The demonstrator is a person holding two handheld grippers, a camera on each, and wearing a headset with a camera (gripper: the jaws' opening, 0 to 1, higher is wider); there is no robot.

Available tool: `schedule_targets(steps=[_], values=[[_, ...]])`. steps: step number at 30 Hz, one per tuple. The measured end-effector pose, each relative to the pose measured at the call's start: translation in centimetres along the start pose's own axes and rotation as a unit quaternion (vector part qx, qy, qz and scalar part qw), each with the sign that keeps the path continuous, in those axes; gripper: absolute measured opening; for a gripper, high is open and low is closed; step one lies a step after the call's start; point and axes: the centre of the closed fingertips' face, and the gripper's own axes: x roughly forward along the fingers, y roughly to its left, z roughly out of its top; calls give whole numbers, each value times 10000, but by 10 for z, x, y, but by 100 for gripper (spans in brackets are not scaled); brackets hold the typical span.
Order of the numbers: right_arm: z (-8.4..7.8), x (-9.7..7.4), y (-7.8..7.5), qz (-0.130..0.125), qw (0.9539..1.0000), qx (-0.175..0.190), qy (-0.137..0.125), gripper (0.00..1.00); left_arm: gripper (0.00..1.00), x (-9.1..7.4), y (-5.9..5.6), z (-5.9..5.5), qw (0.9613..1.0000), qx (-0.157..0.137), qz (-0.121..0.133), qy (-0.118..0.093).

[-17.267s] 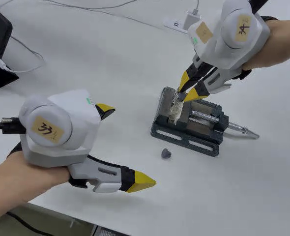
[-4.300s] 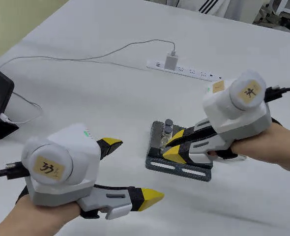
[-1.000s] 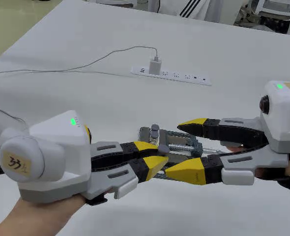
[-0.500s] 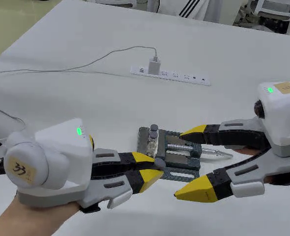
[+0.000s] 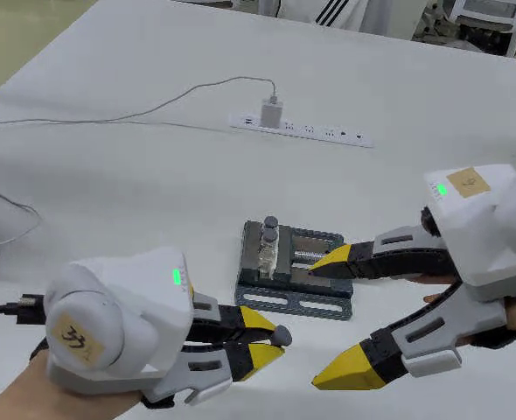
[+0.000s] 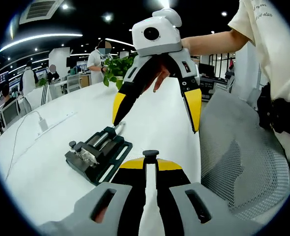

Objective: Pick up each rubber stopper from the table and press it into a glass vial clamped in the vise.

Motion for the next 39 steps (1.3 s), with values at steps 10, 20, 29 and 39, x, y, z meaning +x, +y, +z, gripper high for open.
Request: schedule_targets(steps=[10, 20, 29, 39], values=[[-7, 8, 5, 117, 9996, -122, 206, 51, 3, 5, -3, -7, 9996, 123, -157, 177], [-14, 13, 9, 210, 9992, -89, 331, 29, 3, 9, -4, 0, 9995, 183, -228, 150], [-13, 12, 12, 281, 9990, -75, 326, 19, 3, 9, -6, -1, 9992, 208, -278, 189], [-14, 14, 15, 392, 9985, -119, 376, 13, 3, 9, -8, -1, 9990, 217, -332, 206]])
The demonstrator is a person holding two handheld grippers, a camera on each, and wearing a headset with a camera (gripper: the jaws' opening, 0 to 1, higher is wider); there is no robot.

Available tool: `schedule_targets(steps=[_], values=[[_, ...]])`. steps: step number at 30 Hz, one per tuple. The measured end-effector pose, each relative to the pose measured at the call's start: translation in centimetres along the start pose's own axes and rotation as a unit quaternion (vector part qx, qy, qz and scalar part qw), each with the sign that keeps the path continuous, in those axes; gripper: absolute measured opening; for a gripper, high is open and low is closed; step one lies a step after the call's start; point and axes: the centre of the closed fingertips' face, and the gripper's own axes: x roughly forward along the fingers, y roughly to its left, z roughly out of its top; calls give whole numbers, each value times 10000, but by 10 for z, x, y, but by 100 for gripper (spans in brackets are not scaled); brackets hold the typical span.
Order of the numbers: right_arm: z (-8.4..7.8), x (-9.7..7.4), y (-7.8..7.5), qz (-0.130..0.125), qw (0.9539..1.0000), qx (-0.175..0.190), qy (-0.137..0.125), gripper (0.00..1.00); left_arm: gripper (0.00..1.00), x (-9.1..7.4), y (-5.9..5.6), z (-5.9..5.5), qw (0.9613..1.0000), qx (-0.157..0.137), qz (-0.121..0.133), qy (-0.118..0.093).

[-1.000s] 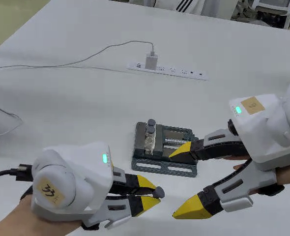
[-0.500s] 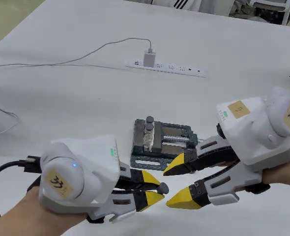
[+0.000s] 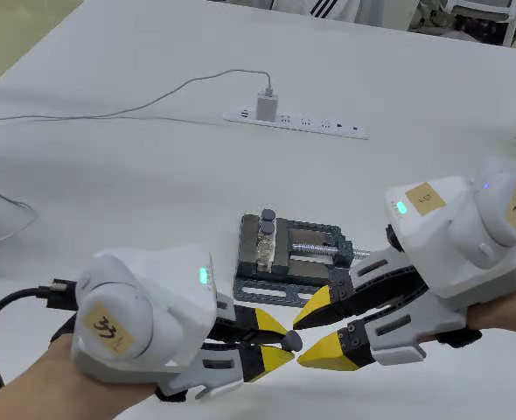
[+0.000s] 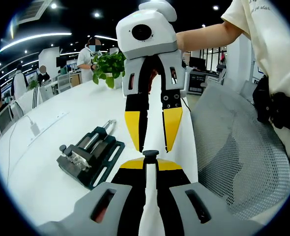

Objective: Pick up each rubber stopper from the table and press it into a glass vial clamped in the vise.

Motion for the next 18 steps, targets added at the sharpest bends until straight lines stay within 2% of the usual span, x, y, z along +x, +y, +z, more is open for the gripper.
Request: schedule_targets(steps=[10, 18], values=[[0, 2, 1, 51, 9999, -86, 96, 11, 3, -1, -1, 0, 10000, -12, -14, 7], [0, 2, -2, 11, 9995, -147, 278, 9, 3, 0, 0, 1, 10000, -65, -22, 15]])
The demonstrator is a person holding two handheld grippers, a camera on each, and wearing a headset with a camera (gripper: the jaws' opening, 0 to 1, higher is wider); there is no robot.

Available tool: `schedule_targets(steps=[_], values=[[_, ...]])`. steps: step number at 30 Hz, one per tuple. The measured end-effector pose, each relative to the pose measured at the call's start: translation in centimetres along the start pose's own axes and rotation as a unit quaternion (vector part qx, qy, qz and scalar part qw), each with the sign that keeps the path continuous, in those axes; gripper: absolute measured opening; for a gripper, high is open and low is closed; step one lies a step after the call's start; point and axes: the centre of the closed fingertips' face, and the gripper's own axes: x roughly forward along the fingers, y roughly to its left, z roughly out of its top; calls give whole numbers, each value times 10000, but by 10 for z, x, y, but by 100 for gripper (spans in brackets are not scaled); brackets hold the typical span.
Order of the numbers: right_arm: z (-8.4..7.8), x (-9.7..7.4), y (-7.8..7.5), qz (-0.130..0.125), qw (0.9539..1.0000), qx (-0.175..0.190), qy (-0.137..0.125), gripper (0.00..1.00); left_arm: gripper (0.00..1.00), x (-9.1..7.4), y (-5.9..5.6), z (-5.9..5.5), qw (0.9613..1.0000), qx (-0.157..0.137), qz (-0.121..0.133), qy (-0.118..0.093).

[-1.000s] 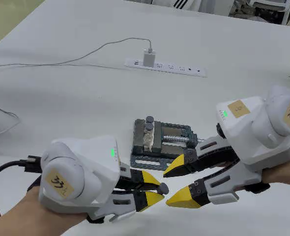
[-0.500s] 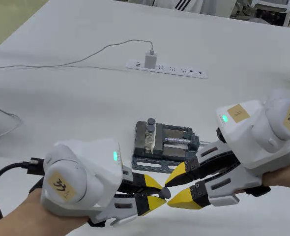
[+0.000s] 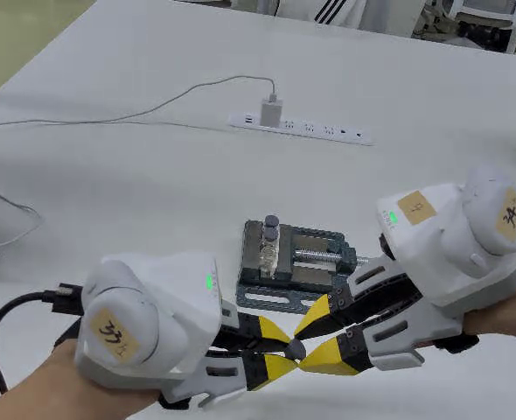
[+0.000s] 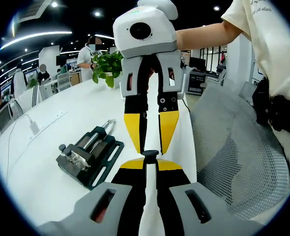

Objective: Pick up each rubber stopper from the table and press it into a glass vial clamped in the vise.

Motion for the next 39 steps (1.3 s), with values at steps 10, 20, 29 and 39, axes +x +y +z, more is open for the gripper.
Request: schedule_targets(steps=[10, 20, 29, 39], values=[[-1, 1, -2, -2, 9999, -79, 110, 8, 3, 0, 1, 0, 10000, -83, 6, -33], [-3, 4, -3, 97, 9996, 123, 214, 7, 2, 2, 0, -4, 9998, 170, 13, 86], [-4, 6, -3, 112, 9993, 220, 272, 7, 3, 3, -1, -6, 9994, 301, 23, 160], [-6, 7, -3, 110, 9993, 149, 318, 6, 3, 4, -1, -7, 9999, 131, 30, 103]])
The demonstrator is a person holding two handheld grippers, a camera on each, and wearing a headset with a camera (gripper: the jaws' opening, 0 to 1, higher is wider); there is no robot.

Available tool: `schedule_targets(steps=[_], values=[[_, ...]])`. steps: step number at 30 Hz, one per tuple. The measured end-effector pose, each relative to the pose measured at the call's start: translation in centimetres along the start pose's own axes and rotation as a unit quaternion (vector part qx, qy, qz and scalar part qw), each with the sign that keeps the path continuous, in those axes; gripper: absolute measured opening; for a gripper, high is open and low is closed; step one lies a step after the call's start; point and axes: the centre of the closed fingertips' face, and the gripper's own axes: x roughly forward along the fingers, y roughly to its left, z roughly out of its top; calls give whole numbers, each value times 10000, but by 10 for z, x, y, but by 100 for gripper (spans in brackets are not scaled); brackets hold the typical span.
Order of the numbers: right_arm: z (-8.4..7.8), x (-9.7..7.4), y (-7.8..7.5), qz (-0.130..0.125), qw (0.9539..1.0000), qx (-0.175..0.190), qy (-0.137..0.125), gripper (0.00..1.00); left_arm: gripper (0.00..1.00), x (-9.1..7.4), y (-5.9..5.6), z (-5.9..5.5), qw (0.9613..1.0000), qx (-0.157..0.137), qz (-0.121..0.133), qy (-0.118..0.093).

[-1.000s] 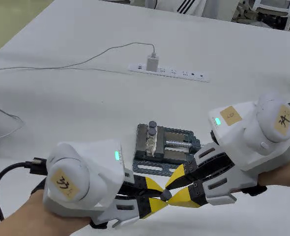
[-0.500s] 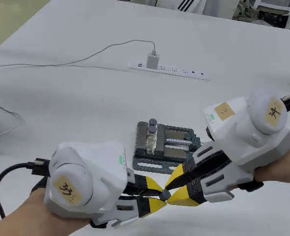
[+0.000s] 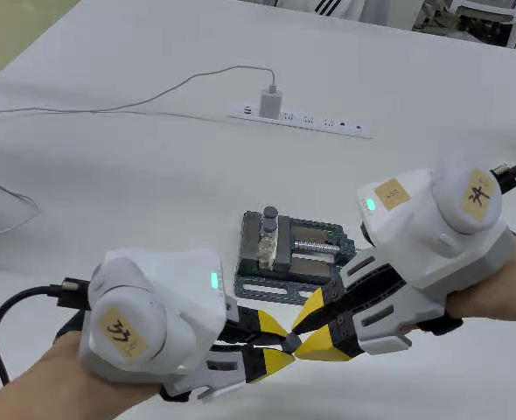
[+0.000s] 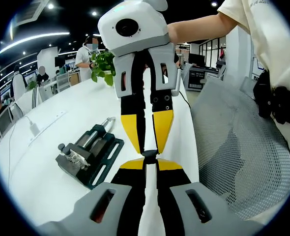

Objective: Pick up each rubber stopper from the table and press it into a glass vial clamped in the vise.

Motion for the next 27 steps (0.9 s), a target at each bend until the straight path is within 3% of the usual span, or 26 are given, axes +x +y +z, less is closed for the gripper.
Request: schedule_targets(steps=[6, 14, 27], values=[[1, 0, -1, -38, 10000, -26, -26, 6, 5, 0, 1, 0, 9999, -149, 29, -61], [-1, -3, -9, -130, 9999, 14, -22, 6, 18, -1, 2, -5, 9995, -295, 112, -36], [-5, -6, -10, -151, 9999, -26, 38, 6, 66, -10, 24, -14, 9948, -660, 769, -95]])
